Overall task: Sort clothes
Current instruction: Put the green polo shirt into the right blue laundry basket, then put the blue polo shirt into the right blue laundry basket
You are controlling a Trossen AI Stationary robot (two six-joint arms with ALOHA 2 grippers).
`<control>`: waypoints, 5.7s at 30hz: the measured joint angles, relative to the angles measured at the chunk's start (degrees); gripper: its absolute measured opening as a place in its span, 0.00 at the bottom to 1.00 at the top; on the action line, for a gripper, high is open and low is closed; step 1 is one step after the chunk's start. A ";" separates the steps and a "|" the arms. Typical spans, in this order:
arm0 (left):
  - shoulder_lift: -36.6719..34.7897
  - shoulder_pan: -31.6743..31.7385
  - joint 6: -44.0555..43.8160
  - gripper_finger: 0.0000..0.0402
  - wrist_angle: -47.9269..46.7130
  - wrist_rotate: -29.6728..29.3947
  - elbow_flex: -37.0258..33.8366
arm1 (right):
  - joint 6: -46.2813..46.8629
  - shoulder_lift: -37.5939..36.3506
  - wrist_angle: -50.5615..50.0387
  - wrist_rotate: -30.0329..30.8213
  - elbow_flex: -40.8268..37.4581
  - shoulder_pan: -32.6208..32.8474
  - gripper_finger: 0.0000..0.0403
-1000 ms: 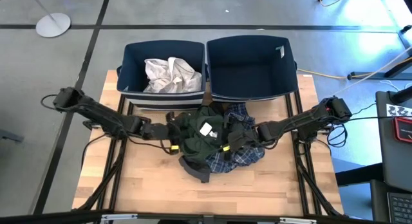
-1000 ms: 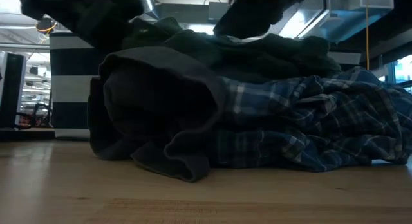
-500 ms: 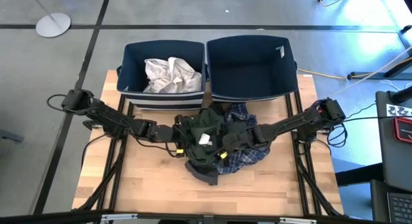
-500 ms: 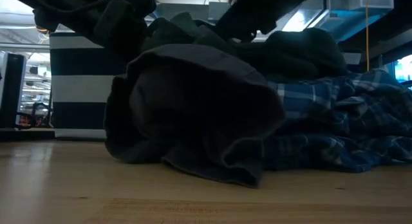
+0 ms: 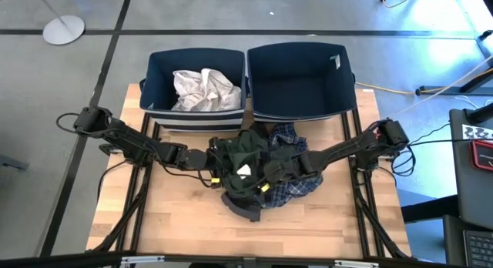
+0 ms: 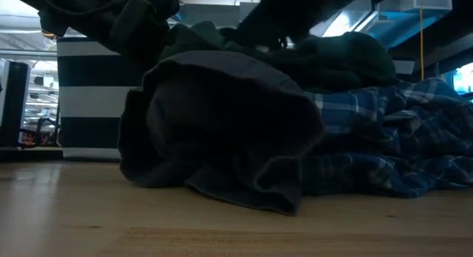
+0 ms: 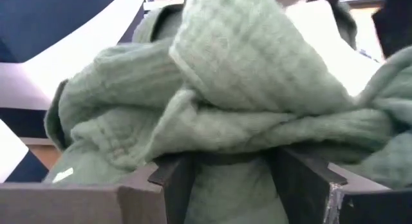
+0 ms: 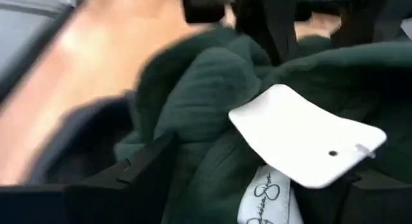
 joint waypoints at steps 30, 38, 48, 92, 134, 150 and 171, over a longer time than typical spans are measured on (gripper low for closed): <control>-0.21 -1.05 0.54 0.46 3.42 5.97 0.02 | -5.99 3.45 1.72 16.62 -0.07 -4.07 0.09; -7.07 -1.11 1.60 0.46 -0.99 5.88 0.02 | -8.67 -5.20 -3.27 22.47 -0.09 -2.31 0.05; -24.72 -1.05 7.98 0.46 -2.83 4.07 0.02 | -11.86 -17.30 -3.07 23.51 -0.09 -1.97 0.05; -26.95 -0.26 10.69 0.46 -5.37 3.06 0.04 | -38.93 -31.48 -8.90 32.23 21.35 -28.19 0.07; -26.96 -0.26 8.63 0.46 -7.70 3.09 0.04 | -5.53 -2.48 -43.81 12.37 21.27 -51.17 0.08; -26.95 -0.26 8.76 0.46 -7.69 3.08 0.04 | -1.13 6.66 -42.83 7.39 21.29 -51.04 0.16; -26.96 -0.26 8.79 0.46 -7.72 3.10 0.04 | -1.70 -8.17 -46.12 8.97 21.31 -50.58 0.62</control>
